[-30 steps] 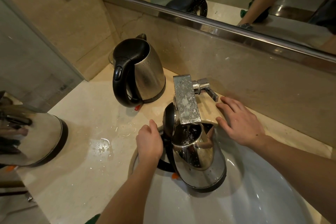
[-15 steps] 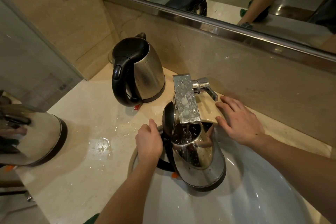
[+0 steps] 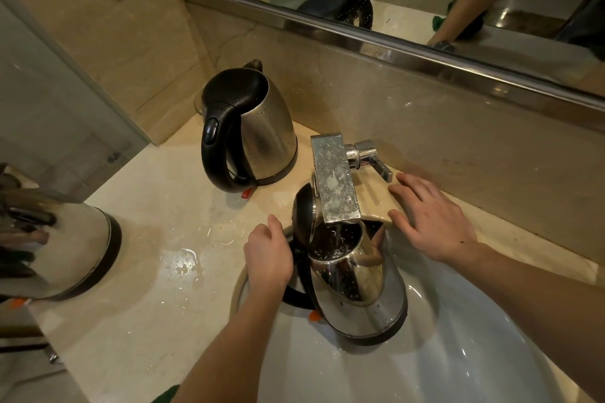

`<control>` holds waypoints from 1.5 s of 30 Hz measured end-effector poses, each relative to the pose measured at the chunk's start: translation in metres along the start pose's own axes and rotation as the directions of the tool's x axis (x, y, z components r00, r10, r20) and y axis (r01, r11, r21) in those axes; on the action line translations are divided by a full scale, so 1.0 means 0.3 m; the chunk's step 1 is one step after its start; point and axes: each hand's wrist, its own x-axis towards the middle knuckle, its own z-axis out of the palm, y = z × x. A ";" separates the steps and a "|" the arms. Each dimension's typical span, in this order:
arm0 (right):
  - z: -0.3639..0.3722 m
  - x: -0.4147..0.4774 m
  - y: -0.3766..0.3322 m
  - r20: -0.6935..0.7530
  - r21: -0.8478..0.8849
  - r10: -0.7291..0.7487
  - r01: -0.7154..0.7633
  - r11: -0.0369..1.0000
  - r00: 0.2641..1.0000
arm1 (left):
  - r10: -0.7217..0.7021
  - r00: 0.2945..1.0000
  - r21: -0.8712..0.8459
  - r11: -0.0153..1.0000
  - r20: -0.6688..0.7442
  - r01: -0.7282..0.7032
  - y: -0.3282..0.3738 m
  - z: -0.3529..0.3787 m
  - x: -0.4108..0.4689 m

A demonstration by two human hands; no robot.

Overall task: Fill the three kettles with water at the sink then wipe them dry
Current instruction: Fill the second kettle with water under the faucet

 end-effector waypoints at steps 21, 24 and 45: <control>0.015 -0.001 0.007 -0.034 0.003 -0.012 0.012 1.000 0.999 | -0.002 1.000 -0.004 1.000 -0.001 0.002 -0.006 0.002 0.002; 0.017 -0.001 0.010 -0.041 0.003 -0.016 0.017 1.000 0.999 | 0.000 1.000 -0.003 1.000 -0.002 0.000 -0.002 0.002 0.001; 0.014 -0.003 0.008 -0.019 0.000 -0.003 0.003 1.000 1.000 | 0.007 1.000 -0.004 1.000 -0.008 -0.007 -0.012 0.007 0.007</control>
